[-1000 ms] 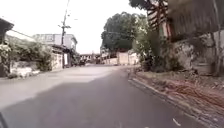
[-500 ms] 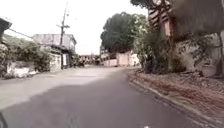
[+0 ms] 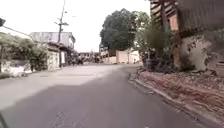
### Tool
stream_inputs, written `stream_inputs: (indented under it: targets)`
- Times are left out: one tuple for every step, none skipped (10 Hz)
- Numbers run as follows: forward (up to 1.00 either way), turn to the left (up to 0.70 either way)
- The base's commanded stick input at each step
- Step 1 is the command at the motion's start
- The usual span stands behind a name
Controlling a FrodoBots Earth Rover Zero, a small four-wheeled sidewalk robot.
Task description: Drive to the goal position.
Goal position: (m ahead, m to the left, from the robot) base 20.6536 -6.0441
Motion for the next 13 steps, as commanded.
stream_inputs:
  targets:
    - [0.7, 0.0]
    - [0.7, 0.0]
    - [0.7, 0.0]
    - [0.7, 0.0]
    - [0.7, 0.0]
    - [0.7, 0.0]
    - [0.7, 0.0]
    - [0.7, 0.0]
    - [0.7, 0.0]
    - [0.7, 0.0]
    - [0.7, 0.0]
    - [0.7, 0.0]
    - [0.7, 0.0]
